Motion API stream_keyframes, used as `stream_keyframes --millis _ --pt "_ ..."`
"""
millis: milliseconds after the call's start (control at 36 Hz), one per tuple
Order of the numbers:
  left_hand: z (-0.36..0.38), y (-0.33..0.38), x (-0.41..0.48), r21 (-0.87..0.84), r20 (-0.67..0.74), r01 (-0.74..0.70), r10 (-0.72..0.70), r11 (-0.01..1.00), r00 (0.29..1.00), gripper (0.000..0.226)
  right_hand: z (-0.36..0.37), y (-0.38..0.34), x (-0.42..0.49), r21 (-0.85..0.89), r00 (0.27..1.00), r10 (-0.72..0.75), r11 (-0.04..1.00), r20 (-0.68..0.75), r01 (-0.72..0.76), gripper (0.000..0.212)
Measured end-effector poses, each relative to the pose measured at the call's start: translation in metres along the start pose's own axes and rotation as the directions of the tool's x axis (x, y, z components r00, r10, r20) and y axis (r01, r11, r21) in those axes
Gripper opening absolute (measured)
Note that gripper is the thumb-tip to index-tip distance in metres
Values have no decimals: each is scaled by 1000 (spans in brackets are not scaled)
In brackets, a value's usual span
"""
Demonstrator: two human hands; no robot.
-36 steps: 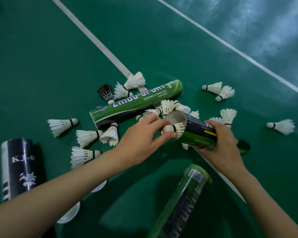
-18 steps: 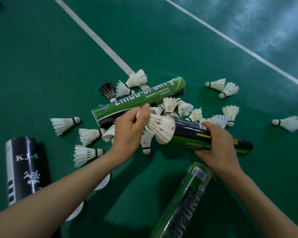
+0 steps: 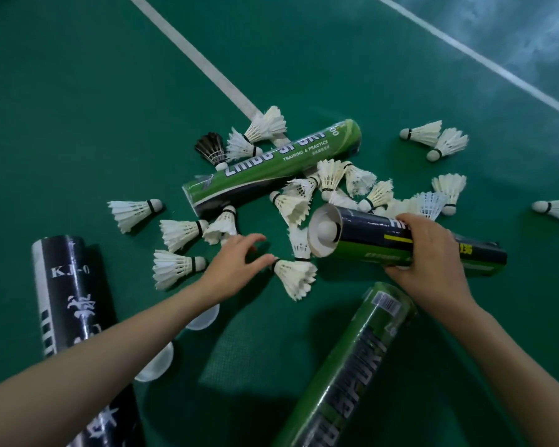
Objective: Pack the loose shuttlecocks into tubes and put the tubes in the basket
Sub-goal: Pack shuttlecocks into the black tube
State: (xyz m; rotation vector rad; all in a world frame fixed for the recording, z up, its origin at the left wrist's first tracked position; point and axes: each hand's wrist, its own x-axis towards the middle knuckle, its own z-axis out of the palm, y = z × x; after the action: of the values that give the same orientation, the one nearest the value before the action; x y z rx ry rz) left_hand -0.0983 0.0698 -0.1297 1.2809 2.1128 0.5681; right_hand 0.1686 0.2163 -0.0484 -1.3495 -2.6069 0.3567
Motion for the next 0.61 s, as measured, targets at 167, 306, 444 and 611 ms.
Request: stream_keyframes --millis 167,306,444,611 --pt "-24 -16 -15 297 41 -159 154 942 987 46 8 -3 -3 -103 995 -23 994 101 33 84" --pt "-56 -16 -16 631 494 -270 -108 727 863 96 13 -6 -7 -143 987 -31 988 157 54 86" --pt "-46 -22 -29 774 509 -373 -152 511 848 123 16 -6 -9 -148 987 -60 986 148 82 83" --pt "-45 -22 -19 627 448 -352 48 695 893 39 16 -8 -9 -134 988 -63 988 141 82 83"
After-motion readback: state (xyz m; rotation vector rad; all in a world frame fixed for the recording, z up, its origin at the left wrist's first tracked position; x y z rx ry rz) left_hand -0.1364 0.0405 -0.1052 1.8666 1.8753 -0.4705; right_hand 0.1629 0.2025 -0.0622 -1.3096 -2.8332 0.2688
